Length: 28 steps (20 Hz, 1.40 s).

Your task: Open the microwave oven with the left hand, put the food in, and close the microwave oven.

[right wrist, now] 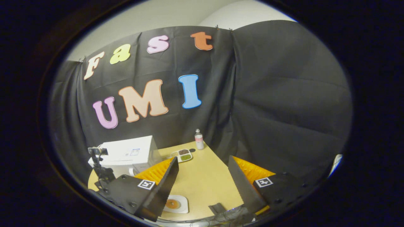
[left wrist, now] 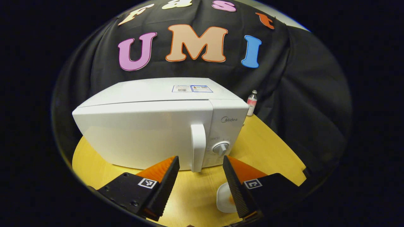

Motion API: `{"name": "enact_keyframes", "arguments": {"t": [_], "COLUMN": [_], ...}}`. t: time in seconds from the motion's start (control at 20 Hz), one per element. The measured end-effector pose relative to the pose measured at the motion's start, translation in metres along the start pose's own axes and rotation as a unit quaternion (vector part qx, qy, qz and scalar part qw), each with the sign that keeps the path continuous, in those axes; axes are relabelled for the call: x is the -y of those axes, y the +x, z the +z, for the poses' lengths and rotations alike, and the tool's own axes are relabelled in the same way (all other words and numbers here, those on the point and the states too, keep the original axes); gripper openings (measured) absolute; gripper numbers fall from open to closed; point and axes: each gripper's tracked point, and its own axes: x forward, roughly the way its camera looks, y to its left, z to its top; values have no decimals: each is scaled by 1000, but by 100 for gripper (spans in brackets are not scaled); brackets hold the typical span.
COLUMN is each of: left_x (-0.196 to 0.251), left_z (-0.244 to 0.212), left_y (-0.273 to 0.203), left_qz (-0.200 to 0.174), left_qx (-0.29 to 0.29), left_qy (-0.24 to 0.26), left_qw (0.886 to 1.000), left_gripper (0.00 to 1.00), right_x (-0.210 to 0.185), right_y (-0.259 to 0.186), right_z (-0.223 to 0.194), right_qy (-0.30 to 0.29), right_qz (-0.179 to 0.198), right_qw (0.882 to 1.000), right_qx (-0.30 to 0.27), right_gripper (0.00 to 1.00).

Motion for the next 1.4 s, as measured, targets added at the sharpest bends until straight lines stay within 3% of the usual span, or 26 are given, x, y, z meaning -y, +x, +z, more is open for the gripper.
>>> {"name": "enact_keyframes", "arguments": {"t": [0.15,0.35,0.6,0.7,0.75,0.9,1.05,1.2,1.4], "left_x": [0,-8,-10,-11,-12,-15,-17,-17,-17], "left_z": [-11,-16,-17,-16,-17,-17,-18,-18,-18], "left_y": [16,29,43,47,47,52,54,54,53], "left_qz": [2,21,30,34,35,39,49,50,52], "left_qx": [-4,-3,0,1,0,-4,-1,-2,0], "left_qy": [-9,16,33,34,33,27,20,24,21], "left_qw": [1000,1000,999,999,999,999,999,998,998], "left_gripper": [82,76,76,65,53,49,27,28,20], "right_x": [3,16,20,18,18,15,12,6,-3], "right_y": [-5,-8,-10,-11,-10,-11,-10,-7,-6], "right_z": [0,-2,-7,-6,-7,-6,-4,-8,-11], "right_qy": [4,-2,-3,-4,-3,-5,-13,-17,-26], "right_qz": [-4,-24,-34,-35,-35,-32,-31,-24,-10], "right_qw": [1000,1000,999,999,999,999,999,999,999], "right_qx": [0,0,-11,-12,-11,-13,-12,-18,-22], "right_gripper": [92,92,92,92,92,92,92,92,92]}}
